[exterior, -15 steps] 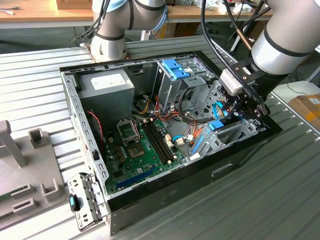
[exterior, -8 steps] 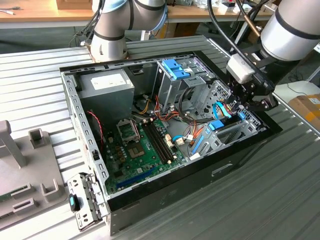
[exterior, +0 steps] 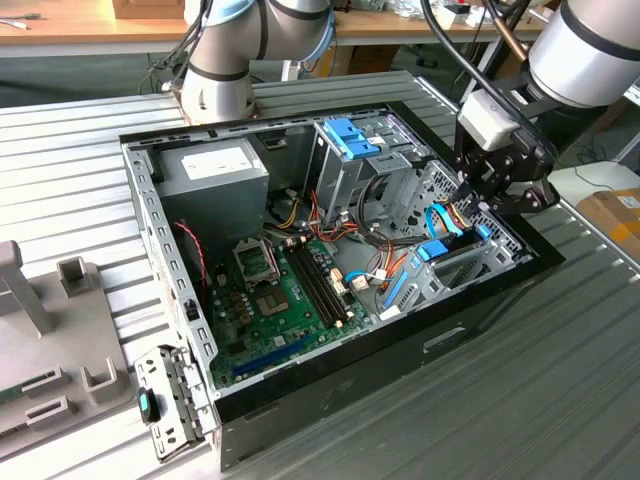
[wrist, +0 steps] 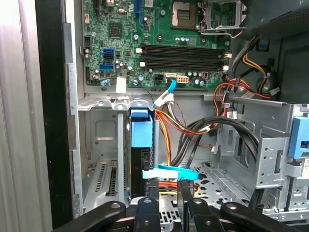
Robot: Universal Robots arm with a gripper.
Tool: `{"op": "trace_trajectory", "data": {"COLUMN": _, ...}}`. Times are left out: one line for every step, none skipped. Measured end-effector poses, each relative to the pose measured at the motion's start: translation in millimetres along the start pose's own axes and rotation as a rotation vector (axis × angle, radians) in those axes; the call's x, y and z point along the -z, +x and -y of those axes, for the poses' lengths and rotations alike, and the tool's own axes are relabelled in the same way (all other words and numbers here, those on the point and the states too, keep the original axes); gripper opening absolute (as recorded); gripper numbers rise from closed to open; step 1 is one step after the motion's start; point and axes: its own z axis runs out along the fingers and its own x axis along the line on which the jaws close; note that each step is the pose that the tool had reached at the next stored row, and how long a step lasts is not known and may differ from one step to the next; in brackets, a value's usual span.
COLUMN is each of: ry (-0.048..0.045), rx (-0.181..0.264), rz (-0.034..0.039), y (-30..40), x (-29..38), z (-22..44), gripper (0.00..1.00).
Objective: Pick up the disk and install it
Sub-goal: 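Insert the second disk wire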
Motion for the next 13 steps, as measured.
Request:
{"op": "trace_trajectory", "data": {"ry": -0.0044, "rx": -0.002, "rz": -0.0004, "y": -0.4, "x": 0.2, "z": 0.3, "gripper": 0.29}}
{"op": "trace_trajectory", "data": {"ry": -0.0095, "rx": -0.004, "rz": -0.0005, "y": -1.0, "x": 0.4, "z": 0.6, "gripper": 0.29}}
{"op": "trace_trajectory", "data": {"ry": -0.0141, "rx": -0.006, "rz": -0.0009, "y": -1.5, "x": 0.8, "z": 0.9, "gripper": 0.29}}
{"op": "trace_trajectory", "data": {"ry": -0.0187, "rx": -0.008, "rz": -0.0012, "y": -1.9, "x": 1.2, "z": 1.2, "gripper": 0.29}}
{"op": "trace_trajectory", "data": {"ry": -0.0288, "rx": -0.013, "rz": -0.0016, "y": -2.9, "x": 2.1, "z": 1.9, "gripper": 0.29}}
{"op": "trace_trajectory", "data": {"ry": -0.0342, "rx": -0.017, "rz": -0.0020, "y": -3.1, "x": 2.3, "z": 2.2, "gripper": 0.29}}
{"op": "trace_trajectory", "data": {"ry": -0.0378, "rx": -0.020, "rz": -0.0026, "y": -3.2, "x": 2.5, "z": 2.5, "gripper": 0.29}}
{"op": "trace_trajectory", "data": {"ry": -0.0415, "rx": -0.023, "rz": -0.0030, "y": -3.3, "x": 2.6, "z": 2.8, "gripper": 0.29}}
{"op": "trace_trajectory", "data": {"ry": -0.0429, "rx": -0.025, "rz": -0.0034, "y": -3.3, "x": 2.6, "z": 2.9, "gripper": 0.29}}
{"op": "trace_trajectory", "data": {"ry": -0.0430, "rx": -0.025, "rz": -0.0035, "y": -3.3, "x": 2.6, "z": 2.9, "gripper": 0.29}}
{"op": "trace_trajectory", "data": {"ry": -0.0431, "rx": -0.025, "rz": -0.0035, "y": -3.3, "x": 2.6, "z": 2.9, "gripper": 0.29}}
{"op": "trace_trajectory", "data": {"ry": -0.0433, "rx": -0.025, "rz": -0.0034, "y": -3.3, "x": 2.6, "z": 2.9, "gripper": 0.29}}
{"op": "trace_trajectory", "data": {"ry": -0.0434, "rx": -0.025, "rz": -0.0035, "y": -3.3, "x": 2.6, "z": 3.0, "gripper": 0.29}}
